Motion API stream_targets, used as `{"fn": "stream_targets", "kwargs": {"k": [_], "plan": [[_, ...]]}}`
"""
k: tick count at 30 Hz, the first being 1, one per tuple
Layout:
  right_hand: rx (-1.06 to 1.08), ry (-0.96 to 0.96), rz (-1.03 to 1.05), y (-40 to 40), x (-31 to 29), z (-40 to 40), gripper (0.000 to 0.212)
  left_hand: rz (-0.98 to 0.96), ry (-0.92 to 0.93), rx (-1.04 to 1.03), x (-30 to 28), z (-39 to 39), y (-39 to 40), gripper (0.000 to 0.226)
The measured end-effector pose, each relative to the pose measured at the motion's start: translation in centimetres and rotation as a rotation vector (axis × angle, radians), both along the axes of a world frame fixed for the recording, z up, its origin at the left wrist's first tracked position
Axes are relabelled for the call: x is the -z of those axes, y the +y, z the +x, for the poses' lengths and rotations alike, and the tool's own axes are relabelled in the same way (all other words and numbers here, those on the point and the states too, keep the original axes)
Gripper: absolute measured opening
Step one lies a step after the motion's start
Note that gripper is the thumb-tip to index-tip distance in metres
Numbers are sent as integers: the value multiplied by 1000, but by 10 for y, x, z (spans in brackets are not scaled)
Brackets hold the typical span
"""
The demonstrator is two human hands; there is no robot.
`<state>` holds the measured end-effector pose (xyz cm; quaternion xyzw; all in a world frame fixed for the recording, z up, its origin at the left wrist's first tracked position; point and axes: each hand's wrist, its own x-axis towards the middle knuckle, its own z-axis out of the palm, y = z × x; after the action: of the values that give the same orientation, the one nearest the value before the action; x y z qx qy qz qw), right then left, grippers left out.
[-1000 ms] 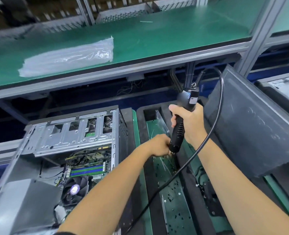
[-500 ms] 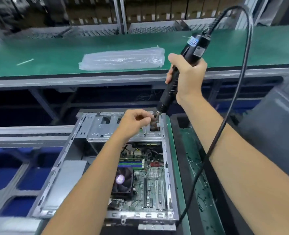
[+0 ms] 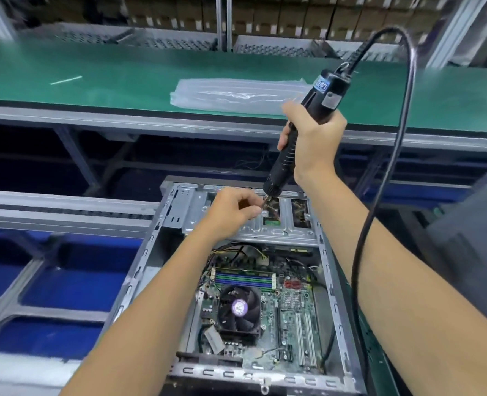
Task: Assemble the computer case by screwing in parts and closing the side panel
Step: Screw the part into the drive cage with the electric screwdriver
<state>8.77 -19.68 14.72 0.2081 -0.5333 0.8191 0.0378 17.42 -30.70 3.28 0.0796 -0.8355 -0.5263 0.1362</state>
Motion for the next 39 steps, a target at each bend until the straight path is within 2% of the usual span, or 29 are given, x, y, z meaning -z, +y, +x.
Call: {"fn": "stream_targets", "kwargs": {"k": [8,16,21,24,27,30,35,39], "plan": [[35,54,79,-6,12,1,28,12,18,7,18,-6,11,18],[9,38,145,-1,21,3,29,-129,18,53,31,-9,10,36],[-49,70,215,3,35,3,29,-59,-37,158,32,-11,5,38],[-59,68,218,3,45,6,29,-145,-70,202,33,-12,0,33],[-63,81,214,2,47,7,28,-254,-63,160,31,-13,-7,38],[-69,90,206,1,48,5,26,-247,-20,139,29,-11,-10,31],[-56,100,208,0,49,2,26,-316,-59,196,30,-11,-8,6],[-57,94,202,-1,48,1,26,-287,-65,180,30,-12,-7,3]]}}
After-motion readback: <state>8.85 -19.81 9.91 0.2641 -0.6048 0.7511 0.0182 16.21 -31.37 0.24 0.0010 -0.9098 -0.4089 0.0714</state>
